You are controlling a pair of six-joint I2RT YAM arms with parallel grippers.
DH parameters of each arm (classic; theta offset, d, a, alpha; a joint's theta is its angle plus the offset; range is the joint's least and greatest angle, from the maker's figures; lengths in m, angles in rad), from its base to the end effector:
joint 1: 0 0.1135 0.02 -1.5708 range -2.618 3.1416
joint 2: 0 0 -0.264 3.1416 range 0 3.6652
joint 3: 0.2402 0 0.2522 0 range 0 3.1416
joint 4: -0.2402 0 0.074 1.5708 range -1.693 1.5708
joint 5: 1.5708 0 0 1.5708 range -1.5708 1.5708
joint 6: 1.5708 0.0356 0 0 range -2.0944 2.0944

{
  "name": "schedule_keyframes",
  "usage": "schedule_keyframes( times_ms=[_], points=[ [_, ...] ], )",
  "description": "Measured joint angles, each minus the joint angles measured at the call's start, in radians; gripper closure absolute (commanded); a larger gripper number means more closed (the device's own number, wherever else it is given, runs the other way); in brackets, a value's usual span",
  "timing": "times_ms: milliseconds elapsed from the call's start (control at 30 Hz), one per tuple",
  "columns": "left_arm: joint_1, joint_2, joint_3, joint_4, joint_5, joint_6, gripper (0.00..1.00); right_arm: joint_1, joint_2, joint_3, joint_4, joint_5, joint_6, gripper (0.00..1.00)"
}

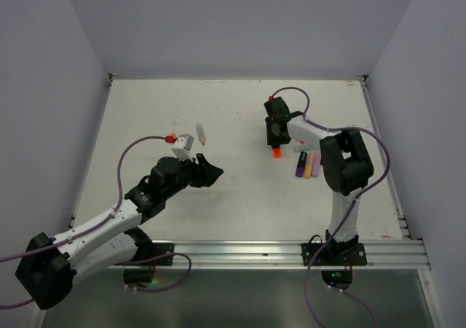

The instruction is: Open the pen caps

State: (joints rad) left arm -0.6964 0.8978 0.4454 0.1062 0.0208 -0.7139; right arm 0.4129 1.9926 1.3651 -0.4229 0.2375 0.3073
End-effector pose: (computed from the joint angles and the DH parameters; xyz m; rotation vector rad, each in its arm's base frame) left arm 0.1568 -0.1321 0.2296 -0.0029 2.0397 -0.9447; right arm 0.3840 0.1591 0.1649 -0.0542 2.5742 -0.0459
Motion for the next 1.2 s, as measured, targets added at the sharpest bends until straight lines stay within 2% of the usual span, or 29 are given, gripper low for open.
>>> schedule_keyframes(
  times_ms=[133,400,633,767,900,1200],
  points=[
    [-0.001,0.014,-0.007,0.03,0.01,-0.001,0.41,0.008,-0.059,0.0,-0.023,-0.032,0.023,1.0],
    [-0.001,0.104,-0.007,0.158,0.053,-0.001,0.43,0.004,-0.307,-0.021,-0.013,-0.167,0.087,1.0],
    [-0.001,0.196,-0.037,0.307,0.124,0.0,0.45,0.048,-0.393,-0.169,0.081,-0.33,0.218,1.0],
    [-0.001,0.265,-0.034,0.355,0.148,0.0,0.45,0.144,-0.393,-0.206,0.114,-0.332,0.296,1.0],
    [-0.001,0.337,0.022,0.325,0.136,0.001,0.45,0.237,-0.393,-0.203,0.137,-0.289,0.352,1.0],
    [-0.001,0.378,0.082,0.315,0.116,-0.006,0.45,0.302,-0.391,-0.194,0.156,-0.194,0.422,1.0]
  ],
)
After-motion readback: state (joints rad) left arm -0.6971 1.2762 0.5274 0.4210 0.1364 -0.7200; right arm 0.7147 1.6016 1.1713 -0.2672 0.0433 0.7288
